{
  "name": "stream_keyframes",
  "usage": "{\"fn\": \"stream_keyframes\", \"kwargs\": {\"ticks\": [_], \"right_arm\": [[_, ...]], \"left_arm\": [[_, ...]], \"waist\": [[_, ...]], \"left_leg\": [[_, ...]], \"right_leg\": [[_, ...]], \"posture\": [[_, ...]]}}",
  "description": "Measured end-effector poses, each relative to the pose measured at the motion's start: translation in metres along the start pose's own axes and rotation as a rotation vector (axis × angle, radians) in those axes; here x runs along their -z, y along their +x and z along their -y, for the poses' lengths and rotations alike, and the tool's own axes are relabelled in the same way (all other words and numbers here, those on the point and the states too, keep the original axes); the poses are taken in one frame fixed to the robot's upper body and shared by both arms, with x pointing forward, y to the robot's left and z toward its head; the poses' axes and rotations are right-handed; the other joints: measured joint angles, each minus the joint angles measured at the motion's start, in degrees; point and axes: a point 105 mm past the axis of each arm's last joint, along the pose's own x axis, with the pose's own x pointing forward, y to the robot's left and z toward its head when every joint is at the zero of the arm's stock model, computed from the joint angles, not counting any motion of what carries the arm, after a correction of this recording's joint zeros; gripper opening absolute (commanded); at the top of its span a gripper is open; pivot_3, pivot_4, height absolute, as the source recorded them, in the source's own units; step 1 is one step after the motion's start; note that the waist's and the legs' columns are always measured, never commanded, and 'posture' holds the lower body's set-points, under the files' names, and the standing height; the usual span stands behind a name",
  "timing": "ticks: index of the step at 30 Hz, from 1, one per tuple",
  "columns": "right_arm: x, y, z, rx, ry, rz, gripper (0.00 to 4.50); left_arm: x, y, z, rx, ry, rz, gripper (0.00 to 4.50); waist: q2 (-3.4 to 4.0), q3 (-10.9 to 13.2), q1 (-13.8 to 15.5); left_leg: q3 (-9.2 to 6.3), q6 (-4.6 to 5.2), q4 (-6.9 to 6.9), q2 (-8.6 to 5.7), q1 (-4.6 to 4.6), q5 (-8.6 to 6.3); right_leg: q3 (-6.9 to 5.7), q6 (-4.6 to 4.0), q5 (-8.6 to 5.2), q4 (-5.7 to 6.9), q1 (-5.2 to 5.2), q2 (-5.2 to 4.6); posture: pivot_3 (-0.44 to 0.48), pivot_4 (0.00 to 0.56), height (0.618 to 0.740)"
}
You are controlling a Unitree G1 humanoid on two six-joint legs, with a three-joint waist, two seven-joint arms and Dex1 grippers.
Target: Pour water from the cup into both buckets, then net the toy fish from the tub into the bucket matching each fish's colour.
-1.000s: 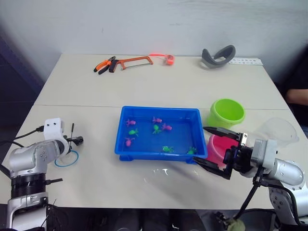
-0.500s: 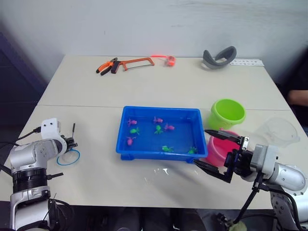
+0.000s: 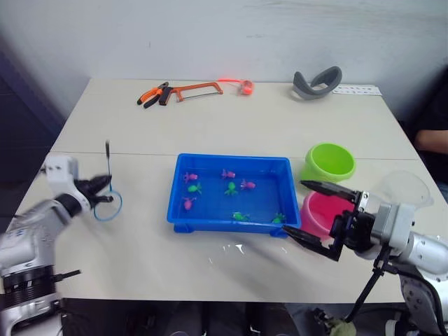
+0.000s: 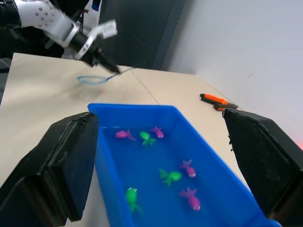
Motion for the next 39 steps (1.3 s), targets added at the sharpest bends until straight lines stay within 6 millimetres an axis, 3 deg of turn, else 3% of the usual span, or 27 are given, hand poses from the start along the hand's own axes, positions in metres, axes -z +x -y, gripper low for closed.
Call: {"fn": "stream_keyframes", "kwargs": {"ticks": [2,3,5,8,11,14,18,27,32,35,39], "right_arm": [[-0.005,0.009,0.009,-0.004,-0.017,-0.022,4.50],[-0.005,0.013,0.012,-0.012,-0.014,-0.059,4.50],[-0.002,0.018,0.016,-0.044,0.001,-0.143,4.50],[-0.014,0.033,0.025,-0.146,0.075,-0.214,4.50],[-0.017,0.044,0.024,-0.204,0.155,-0.260,4.50],[-0.009,0.050,0.018,-0.216,0.262,-0.333,4.50],[-0.008,0.055,0.008,-0.249,0.311,-0.369,4.50],[0.005,0.067,-0.002,-0.250,0.343,-0.397,4.50],[0.008,0.071,-0.004,-0.254,0.349,-0.392,4.50],[0.008,0.074,-0.004,-0.253,0.355,-0.379,3.66],[0.009,0.074,-0.003,-0.246,0.350,-0.381,1.74]], "left_arm": [[-0.034,-0.001,0.026,0.214,0.169,0.066,0.03],[-0.040,-0.001,0.038,0.310,0.248,0.062,0.03],[-0.038,0.000,0.056,0.465,0.361,0.005,0.03],[-0.021,0.008,0.107,0.884,0.546,-0.150,0.03],[-0.022,0.018,0.131,1.040,0.693,-0.171,0.03],[-0.016,0.033,0.151,1.115,0.782,-0.165,0.03],[-0.004,0.043,0.170,1.159,0.757,-0.143,0.03],[0.001,0.050,0.193,1.180,0.728,-0.108,0.03],[0.002,0.052,0.195,1.171,0.714,-0.111,0.03],[0.002,0.053,0.196,1.171,0.715,-0.111,0.00],[0.003,0.054,0.197,1.170,0.712,-0.110,0.00]], "waist": [[0.14,0.05,0.09],[0.25,0.09,0.14],[0.41,0.18,0.12],[0.49,0.27,0.16],[0.47,0.27,0.12],[0.47,0.28,0.08],[0.27,0.40,0.07],[0.24,0.45,0.19],[0.24,0.45,0.17],[0.24,0.45,0.17],[0.24,0.45,0.19]], "left_leg": [[0.00,0.01,0.00,-0.02,0.01,0.00],[0.01,0.02,-0.01,-0.04,0.01,0.01],[0.02,0.12,0.00,-0.05,-0.02,0.05],[-0.03,0.28,-0.02,-0.02,-0.15,0.13],[-0.02,0.35,-0.02,-0.02,-0.25,0.14],[0.05,0.51,0.05,-0.05,-0.39,0.08],[0.02,0.61,0.25,-0.05,-0.51,0.04],[-0.29,0.68,0.92,-0.03,-0.85,0.00],[-0.35,0.70,0.92,-0.05,-0.95,0.00],[-0.36,0.70,0.93,-0.05,-0.96,0.00],[-0.37,0.71,0.93,-0.06,-0.97,0.00]], "right_leg": [[-0.01,0.00,0.00,-0.01,0.02,-0.03],[-0.01,0.00,0.00,-0.06,0.03,-0.05],[-0.01,0.00,0.00,-0.05,0.01,-0.06],[-0.10,-0.03,-0.01,-0.09,-0.06,0.00],[-0.19,-0.02,-0.01,0.07,-0.07,0.06],[-0.31,0.04,0.02,0.02,-0.10,0.09],[-0.48,0.08,0.03,0.02,-0.11,0.10],[-0.54,0.23,0.12,0.16,-0.09,0.06],[-0.65,0.24,0.13,0.12,-0.12,0.08],[-0.67,0.24,0.13,0.12,-0.12,0.10],[-0.67,0.25,0.13,0.11,-0.12,0.10]], "posture": [[0.000,0.150,0.740],[0.000,0.150,0.740],[0.000,0.150,0.740],[0.000,0.150,0.740],[0.000,0.150,0.740],[0.000,0.150,0.740],[0.000,0.150,0.740],[0.000,0.150,0.740],[0.000,0.150,0.740],[0.000,0.150,0.740],[0.000,0.150,0.740]]}}
